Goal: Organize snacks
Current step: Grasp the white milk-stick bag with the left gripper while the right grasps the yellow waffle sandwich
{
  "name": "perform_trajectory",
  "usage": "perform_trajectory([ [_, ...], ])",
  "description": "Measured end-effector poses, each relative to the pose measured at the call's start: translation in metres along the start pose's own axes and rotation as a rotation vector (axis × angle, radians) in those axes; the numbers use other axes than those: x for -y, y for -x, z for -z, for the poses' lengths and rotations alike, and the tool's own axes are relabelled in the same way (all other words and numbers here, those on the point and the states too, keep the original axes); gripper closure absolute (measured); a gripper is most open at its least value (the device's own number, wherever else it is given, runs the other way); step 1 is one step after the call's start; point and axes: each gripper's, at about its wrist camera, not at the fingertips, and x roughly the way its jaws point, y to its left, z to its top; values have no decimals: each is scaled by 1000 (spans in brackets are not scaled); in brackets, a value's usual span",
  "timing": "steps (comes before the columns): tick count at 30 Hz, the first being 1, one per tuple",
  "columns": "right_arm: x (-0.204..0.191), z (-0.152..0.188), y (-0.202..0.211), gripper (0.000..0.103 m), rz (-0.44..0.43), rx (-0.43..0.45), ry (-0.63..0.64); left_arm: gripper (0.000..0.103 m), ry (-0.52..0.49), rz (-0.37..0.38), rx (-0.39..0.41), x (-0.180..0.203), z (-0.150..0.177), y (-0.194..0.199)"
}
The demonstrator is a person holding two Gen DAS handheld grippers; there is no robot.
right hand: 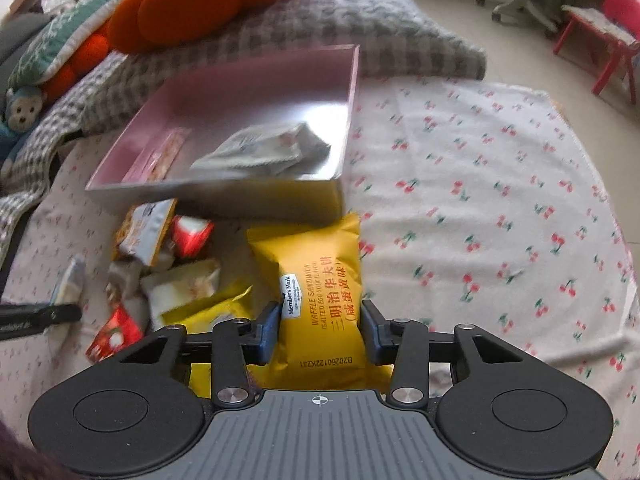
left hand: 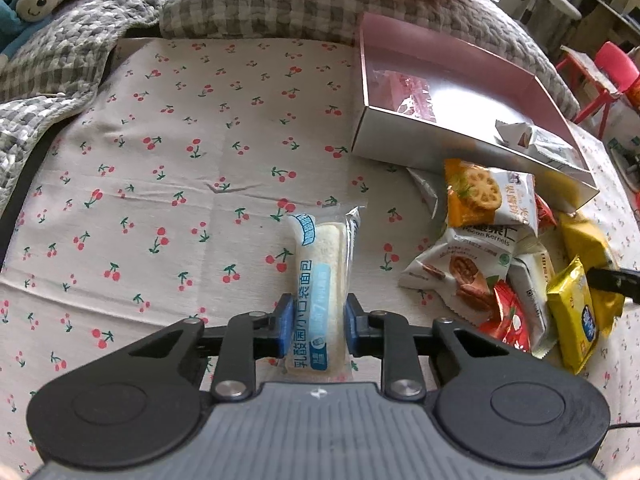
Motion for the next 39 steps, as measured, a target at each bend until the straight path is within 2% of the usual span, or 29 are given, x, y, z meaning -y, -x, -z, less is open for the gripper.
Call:
perform_trajectory([
  [8,-8,3,-7,55,5,-2,31,75,-10,-4,-11,2,2,-4],
  [16,-6,3,-15,54,10,14,18,73,-21,-16,-11,5,2,-5],
  [18,-8,3,-15,59,19,18,25,75,-23,-19,-11,4,2,-5],
  [21,-9,3,-14,61,29,17,24,80,-6,-18,-8,1,1,-4],
  [26,-11,3,-8,62,22,10,10,83,37,8,-7,-6,-1,0],
  [39,-10,2,18,62,-28,35,-45,85,66,48,20,-7,-1,12],
])
